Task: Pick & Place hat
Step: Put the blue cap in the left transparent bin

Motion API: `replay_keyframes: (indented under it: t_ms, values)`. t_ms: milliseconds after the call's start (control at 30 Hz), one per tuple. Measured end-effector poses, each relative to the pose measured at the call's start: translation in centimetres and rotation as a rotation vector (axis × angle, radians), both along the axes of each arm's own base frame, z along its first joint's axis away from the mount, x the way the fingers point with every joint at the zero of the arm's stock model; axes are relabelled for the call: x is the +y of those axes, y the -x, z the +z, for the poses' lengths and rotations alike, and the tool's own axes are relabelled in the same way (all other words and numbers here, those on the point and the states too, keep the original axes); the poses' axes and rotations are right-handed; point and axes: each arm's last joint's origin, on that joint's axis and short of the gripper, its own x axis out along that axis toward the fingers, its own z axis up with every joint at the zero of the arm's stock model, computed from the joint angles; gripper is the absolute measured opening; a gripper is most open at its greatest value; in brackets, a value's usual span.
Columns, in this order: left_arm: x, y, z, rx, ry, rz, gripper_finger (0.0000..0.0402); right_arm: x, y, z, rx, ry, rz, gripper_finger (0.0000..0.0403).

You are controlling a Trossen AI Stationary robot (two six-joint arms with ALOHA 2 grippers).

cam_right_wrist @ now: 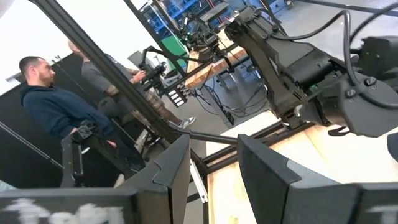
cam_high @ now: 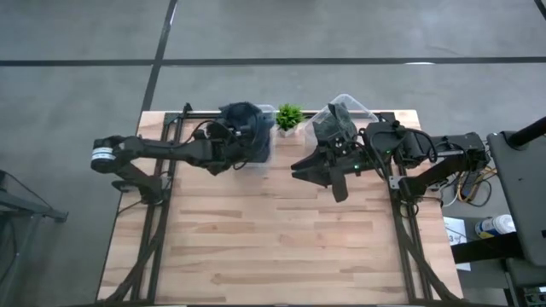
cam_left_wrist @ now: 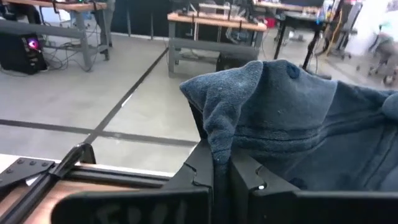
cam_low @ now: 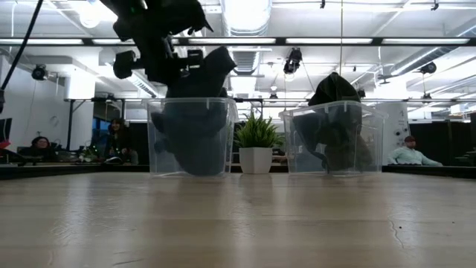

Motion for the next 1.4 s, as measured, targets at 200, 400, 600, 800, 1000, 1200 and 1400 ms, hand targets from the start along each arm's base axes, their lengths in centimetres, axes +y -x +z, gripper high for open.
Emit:
replay_keyframes:
  t_ms: [200, 400, 600, 800, 1000, 1200, 1400]
  values:
    - [0.3, 0.0, -0.7, 0.122, 0.07, -0.069, 0.0011, 0.0, 0.0, 0.0, -0.001, 0.007, 0.0, 0.0127]
    - [0.4, -0.5, -0.7, 0.309, 0.089, -0.16, 0.0011, 0.0, 0.0, 0.0, -0.003, 0.018, 0.001, 0.0127]
    - [0.5, -1.1, -0.3, 0.42, 0.096, -0.259, 0.0012, 0.0, 0.0, 0.0, -0.003, 0.019, 0.0, 0.0127]
    - [0.5, -1.2, -0.3, 0.471, 0.1, -0.295, 0.0013, 0.0, -0.1, -0.1, 0.0, 0.019, 0.001, 0.0127]
    - [0.8, -1.2, -0.6, 0.458, 0.165, -0.381, 0.0016, 0.0, -0.1, -0.2, 0.009, 0.023, -0.001, 0.0127]
    - [1.3, -0.9, -0.8, 0.485, 0.27, -0.478, 0.0022, 0.0, -0.1, -0.4, 0.026, 0.026, -0.001, 0.0127]
    - [1.9, -0.6, -0.5, 0.595, 0.282, -0.499, 0.0022, 0.0, -0.1, -0.4, 0.025, 0.035, 0.0, 0.0127]
